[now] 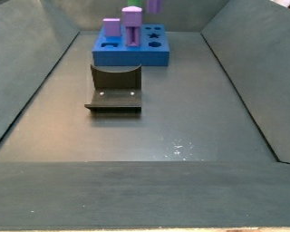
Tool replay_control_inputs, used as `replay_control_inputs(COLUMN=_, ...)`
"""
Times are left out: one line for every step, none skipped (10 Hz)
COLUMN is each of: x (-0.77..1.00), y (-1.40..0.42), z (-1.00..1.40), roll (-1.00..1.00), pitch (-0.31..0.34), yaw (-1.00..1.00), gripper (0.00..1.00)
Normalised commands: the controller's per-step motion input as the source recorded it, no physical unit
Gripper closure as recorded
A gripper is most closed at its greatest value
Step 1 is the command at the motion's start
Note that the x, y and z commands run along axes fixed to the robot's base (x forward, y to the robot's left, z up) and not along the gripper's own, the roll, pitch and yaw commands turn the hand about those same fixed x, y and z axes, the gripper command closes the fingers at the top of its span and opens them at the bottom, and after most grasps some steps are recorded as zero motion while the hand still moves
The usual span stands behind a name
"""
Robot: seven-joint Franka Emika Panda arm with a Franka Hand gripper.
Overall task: Pick up the star object. Move up. Move to above the board. Insert the star object.
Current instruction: Insert the star object.
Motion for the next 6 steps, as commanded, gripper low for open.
replay_control_inputs(x=0.13, y=-0.01, z=-1.0, roll=0.05, pitch=-0.037, yaw=0.07, gripper=1.0)
replay_control_inputs(x=0.25, y=0.0, z=-0.76, roll=0.2, pitch=0.056, yaw=0.1, gripper=1.0)
replay_control_inputs(x=0.31, y=0.0, z=-0.55, roll=0.28, pitch=0.124, yaw=0.18, gripper=1.0)
replay_control_inputs(x=0.25, y=0.0, z=-0.41, roll=0.33, pitch=0.137, yaw=0.26, gripper=1.0)
replay_control_inputs(x=0.2, y=0.0, z=-0.44, roll=0.26, pitch=0.09, yaw=0.24, gripper=1.0)
replay_control_inputs(x=0.0, y=0.0, z=-0.03, roll=0.0, pitch=0.0, yaw=0.0, gripper=1.0)
